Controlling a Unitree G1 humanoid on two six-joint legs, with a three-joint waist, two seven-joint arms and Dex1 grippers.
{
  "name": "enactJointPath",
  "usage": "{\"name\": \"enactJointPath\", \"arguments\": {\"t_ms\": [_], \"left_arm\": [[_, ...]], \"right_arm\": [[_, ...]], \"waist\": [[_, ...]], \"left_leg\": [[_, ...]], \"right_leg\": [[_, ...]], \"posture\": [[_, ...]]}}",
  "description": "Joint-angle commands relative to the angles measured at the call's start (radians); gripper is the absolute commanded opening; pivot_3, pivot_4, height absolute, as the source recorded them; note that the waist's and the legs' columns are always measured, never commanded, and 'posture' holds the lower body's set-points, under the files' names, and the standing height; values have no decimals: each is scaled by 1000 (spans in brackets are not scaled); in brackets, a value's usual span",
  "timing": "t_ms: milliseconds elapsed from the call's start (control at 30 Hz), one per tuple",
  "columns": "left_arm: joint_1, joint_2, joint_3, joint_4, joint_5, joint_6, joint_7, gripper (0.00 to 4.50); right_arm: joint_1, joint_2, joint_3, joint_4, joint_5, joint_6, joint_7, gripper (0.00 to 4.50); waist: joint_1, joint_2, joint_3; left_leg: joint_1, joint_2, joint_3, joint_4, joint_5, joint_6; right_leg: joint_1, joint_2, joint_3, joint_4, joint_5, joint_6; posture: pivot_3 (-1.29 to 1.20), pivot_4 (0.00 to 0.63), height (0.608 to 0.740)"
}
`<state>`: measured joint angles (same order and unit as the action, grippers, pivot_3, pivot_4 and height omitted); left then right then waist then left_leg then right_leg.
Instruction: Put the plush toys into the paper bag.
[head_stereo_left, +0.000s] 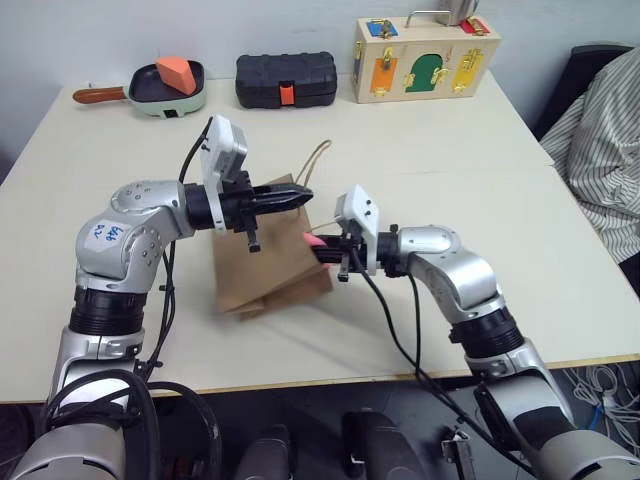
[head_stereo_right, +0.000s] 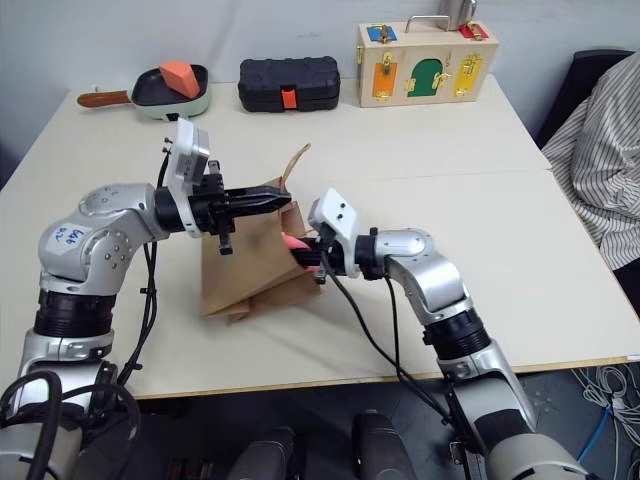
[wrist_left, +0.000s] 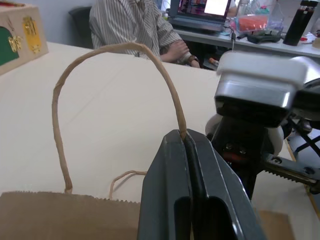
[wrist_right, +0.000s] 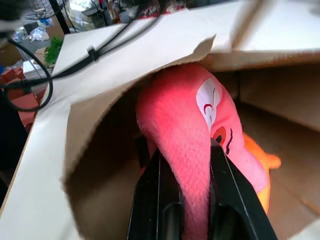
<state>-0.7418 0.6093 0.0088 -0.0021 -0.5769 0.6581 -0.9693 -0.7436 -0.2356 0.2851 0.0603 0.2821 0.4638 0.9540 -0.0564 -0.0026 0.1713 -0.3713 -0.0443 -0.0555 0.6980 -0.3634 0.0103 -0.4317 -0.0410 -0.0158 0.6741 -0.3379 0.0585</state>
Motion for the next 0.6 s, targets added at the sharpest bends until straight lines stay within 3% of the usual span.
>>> {"name": "enactJointPath", "arguments": {"t_ms": [33,267,533,600], "left_arm": [[11,15,28,-61,-6,1,8,0],[11,16,39,-79,-16,19,15,0],[42,20,55,-116,-28,32,27,0],[49,23,60,-126,-32,38,30,0]], "right_arm": [[-24,49,90,49,-77,-132,11,45],[-48,134,175,260,-179,-273,24,45],[-54,187,136,343,-214,-315,-44,45],[-51,195,116,349,-202,-305,-50,774]], "waist": [[0,0,0],[3,0,0],[-6,0,0],[-4,0,0]], "left_leg": [[0,0,0,0,0,0],[0,-1,-1,0,0,0],[1,-1,-2,0,0,0],[2,0,-2,0,0,0]], "right_leg": [[0,0,0,0,0,0],[2,0,0,1,0,0],[2,0,0,2,0,0],[2,0,0,2,0,0]], "posture": [[0,150,740],[0,150,740],[0,150,740],[0,150,740]]}}
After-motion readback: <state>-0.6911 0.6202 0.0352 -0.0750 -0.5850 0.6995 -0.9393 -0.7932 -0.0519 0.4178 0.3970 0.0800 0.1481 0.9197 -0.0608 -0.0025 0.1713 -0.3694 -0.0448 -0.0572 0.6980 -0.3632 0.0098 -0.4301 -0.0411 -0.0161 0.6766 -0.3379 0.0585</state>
